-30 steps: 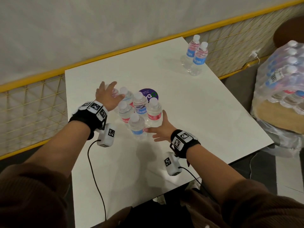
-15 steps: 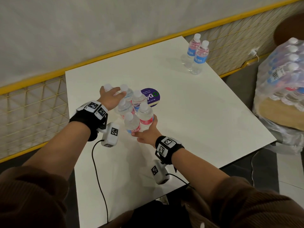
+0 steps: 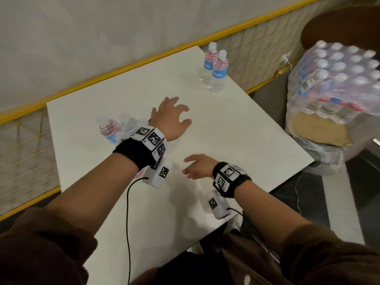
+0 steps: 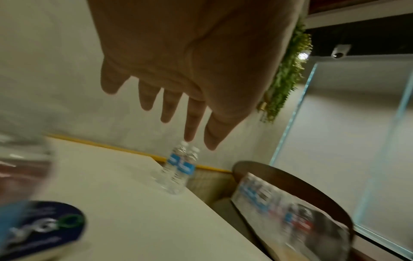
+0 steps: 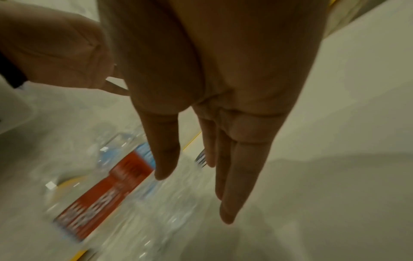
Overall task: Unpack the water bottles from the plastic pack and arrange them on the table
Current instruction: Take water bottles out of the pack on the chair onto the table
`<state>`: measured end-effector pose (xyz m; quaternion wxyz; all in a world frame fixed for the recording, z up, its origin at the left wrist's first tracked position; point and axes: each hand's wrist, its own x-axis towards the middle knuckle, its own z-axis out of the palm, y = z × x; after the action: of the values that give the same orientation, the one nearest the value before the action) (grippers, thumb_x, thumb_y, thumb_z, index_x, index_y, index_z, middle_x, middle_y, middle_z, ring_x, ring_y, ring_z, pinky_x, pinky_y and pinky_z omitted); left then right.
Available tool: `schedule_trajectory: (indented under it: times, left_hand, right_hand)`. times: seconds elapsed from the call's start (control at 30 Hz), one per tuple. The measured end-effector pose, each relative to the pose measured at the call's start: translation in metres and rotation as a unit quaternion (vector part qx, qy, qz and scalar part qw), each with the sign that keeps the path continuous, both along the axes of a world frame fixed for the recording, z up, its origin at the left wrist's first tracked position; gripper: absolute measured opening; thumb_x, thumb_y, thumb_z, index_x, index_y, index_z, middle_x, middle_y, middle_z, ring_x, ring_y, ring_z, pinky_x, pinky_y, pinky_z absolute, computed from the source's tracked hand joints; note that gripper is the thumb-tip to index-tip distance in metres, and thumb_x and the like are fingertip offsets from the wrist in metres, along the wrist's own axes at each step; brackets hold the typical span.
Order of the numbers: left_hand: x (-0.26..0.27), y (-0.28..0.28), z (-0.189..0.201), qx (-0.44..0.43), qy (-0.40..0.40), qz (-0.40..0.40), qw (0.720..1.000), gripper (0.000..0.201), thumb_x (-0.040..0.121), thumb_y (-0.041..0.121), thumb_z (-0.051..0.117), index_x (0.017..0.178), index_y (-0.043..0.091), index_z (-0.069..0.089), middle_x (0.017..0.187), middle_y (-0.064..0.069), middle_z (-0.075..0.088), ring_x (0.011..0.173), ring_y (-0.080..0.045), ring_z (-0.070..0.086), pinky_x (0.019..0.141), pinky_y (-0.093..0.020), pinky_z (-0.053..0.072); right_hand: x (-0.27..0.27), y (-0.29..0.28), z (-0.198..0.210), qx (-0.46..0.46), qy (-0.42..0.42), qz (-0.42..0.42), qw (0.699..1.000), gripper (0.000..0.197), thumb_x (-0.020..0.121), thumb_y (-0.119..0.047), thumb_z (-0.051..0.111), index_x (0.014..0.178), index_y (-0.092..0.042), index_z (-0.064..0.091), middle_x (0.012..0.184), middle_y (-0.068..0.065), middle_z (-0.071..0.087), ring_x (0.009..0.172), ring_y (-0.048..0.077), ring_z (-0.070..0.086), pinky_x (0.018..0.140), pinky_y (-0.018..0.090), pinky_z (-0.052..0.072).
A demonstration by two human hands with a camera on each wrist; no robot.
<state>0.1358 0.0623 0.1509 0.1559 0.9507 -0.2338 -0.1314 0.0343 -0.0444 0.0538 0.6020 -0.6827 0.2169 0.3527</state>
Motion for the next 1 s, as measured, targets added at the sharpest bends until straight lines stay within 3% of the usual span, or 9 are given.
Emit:
schedule_trajectory:
  times: [0.1,0.27,0.5,0.57,0.63,0.67,0.77,0.9,1.0]
  left_hand:
    - [-0.016,-0.067,-0.021,0.031,0.057,-0.104,0.992,0.045,0.093,0.043,0.049,0.136,0.031,0.044,0.157,0.002,0.018,0.147,-0.020,0.008,0.118,-0.051,0.010]
    - [-0.041,-0.176,-0.040,0.055,0.076,-0.202,0.975,0.044,0.092,0.040,0.052,0.134,0.030,0.047,0.157,-0.001,0.017,0.147,-0.021,0.010,0.117,-0.048,0.016]
    - [-0.058,-0.302,-0.032,0.027,0.036,-0.272,0.961,0.048,0.090,0.035,0.056,0.137,0.038,0.044,0.159,-0.002,-0.012,0.147,-0.025,-0.012,0.116,-0.044,0.019]
    - [-0.059,-0.331,-0.035,0.034,0.035,-0.281,0.958,0.053,0.089,0.035,0.057,0.138,0.041,0.040,0.158,-0.001,-0.019,0.146,-0.028,-0.016,0.117,-0.046,0.017]
    - [-0.057,-0.355,-0.039,0.047,0.028,-0.279,0.959,0.058,0.087,0.036,0.059,0.140,0.043,0.036,0.157,-0.001,-0.023,0.145,-0.030,-0.018,0.117,-0.047,0.018]
    - [-0.056,-0.365,-0.042,0.050,0.026,-0.276,0.960,0.062,0.086,0.036,0.060,0.141,0.044,0.032,0.156,-0.001,-0.024,0.145,-0.031,-0.017,0.116,-0.048,0.020]
    - [-0.054,-0.386,-0.046,0.036,0.023,-0.248,0.968,0.075,0.085,0.031,0.062,0.145,0.043,0.019,0.156,-0.002,-0.024,0.146,-0.033,-0.011,0.113,-0.049,0.026]
    - [-0.049,-0.401,-0.046,0.003,0.020,-0.220,0.975,0.080,0.085,0.027,0.059,0.147,0.039,0.010,0.156,-0.002,-0.021,0.145,-0.036,0.002,0.111,-0.048,0.031]
    - [-0.048,-0.404,-0.048,-0.001,0.048,-0.225,0.973,0.083,0.084,0.024,0.059,0.146,0.039,0.007,0.156,-0.003,-0.019,0.144,-0.037,0.010,0.107,-0.048,0.037]
  right_hand:
    - [-0.013,-0.056,0.003,-0.055,-0.015,-0.049,0.997,0.045,0.084,-0.010,0.065,0.126,-0.009,0.050,0.118,0.019,0.064,0.089,0.024,0.062,0.094,0.038,0.050]
    - [-0.042,-0.163,0.012,-0.093,-0.017,-0.124,0.988,0.023,0.088,-0.006,0.060,0.110,-0.012,0.054,0.104,0.015,0.062,0.076,0.018,0.060,0.072,0.028,0.049]
    - [-0.076,-0.303,0.032,-0.164,-0.051,-0.311,0.935,0.031,0.087,-0.006,0.060,0.118,-0.011,0.055,0.090,0.006,0.061,0.075,0.015,0.058,0.065,0.024,0.048]
    - [-0.079,-0.337,0.035,-0.202,-0.071,-0.339,0.916,0.031,0.085,-0.010,0.059,0.114,-0.018,0.058,0.093,0.007,0.064,0.081,0.017,0.062,0.072,0.030,0.054]
    - [-0.078,-0.368,0.030,-0.261,-0.086,-0.323,0.905,0.035,0.075,-0.023,0.067,0.109,-0.030,0.062,0.111,0.004,0.066,0.098,0.022,0.065,0.087,0.042,0.054]
    - [-0.076,-0.381,0.029,-0.276,-0.095,-0.318,0.902,0.044,0.074,-0.025,0.070,0.116,-0.029,0.060,0.121,0.001,0.063,0.104,0.022,0.063,0.091,0.044,0.053]
    - [-0.064,-0.400,0.035,-0.278,-0.128,-0.314,0.899,0.062,0.082,-0.018,0.067,0.139,-0.015,0.041,0.140,0.002,0.048,0.122,0.023,0.052,0.101,0.045,0.046]
    - [-0.036,-0.417,0.043,-0.267,-0.095,-0.287,0.915,0.049,0.090,-0.027,0.058,0.134,-0.009,0.046,0.133,0.012,0.055,0.121,0.029,0.053,0.104,0.044,0.042]
    - [-0.016,-0.421,0.058,-0.224,-0.087,-0.229,0.943,0.042,0.100,-0.031,0.040,0.137,-0.011,0.043,0.139,0.011,0.048,0.123,0.026,0.049,0.108,0.032,0.033]
